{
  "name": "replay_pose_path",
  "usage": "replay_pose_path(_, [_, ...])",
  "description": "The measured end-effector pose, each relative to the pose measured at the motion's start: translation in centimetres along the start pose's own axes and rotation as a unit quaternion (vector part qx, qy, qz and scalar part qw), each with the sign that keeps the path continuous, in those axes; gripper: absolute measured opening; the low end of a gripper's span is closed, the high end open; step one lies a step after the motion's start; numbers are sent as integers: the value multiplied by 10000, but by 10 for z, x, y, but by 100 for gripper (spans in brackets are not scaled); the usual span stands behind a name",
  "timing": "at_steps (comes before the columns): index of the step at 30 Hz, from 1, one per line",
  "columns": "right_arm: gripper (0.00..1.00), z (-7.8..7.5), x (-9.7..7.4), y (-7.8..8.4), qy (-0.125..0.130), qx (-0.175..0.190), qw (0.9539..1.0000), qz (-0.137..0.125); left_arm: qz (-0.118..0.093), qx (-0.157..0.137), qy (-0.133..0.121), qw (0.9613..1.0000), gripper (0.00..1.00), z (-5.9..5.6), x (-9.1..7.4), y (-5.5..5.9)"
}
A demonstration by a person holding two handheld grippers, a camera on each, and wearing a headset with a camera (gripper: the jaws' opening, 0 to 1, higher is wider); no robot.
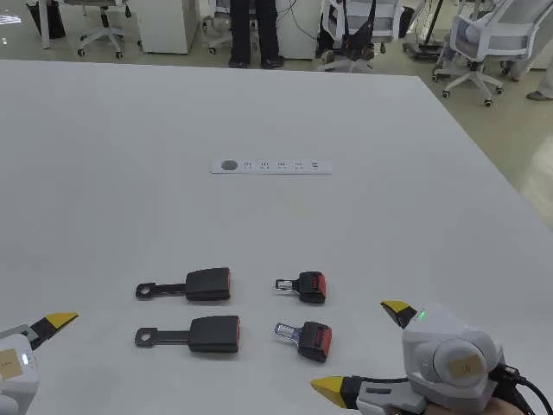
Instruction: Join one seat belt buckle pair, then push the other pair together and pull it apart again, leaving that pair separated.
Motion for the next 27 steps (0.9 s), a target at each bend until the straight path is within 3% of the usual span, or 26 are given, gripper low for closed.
replay_pose_path(9, [87,-1,0,-2,18,-52,10000,0,44,-5,84,10000,100,-3,1,2])
replay_pose_path(14, [87,-5,-1,-6,87,-94,9999,-79,40,-48,126,9999,100,-8,1,-6])
replay_pose_path(27, [87,-14,-6,-4,237,-159,9996,-83,90,4,234,9997,100,-8,5,-2])
Point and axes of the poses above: the centre of the closed fingertips' face, and the gripper's own axes: x roughly forward along the fingers, z roughly to its left, y roughly out of its underside, the point moved 7 cm from there along -x, roughly backward along the fingers, and after that the axes turned 11 degrees about -z, right-handed, at the moved point
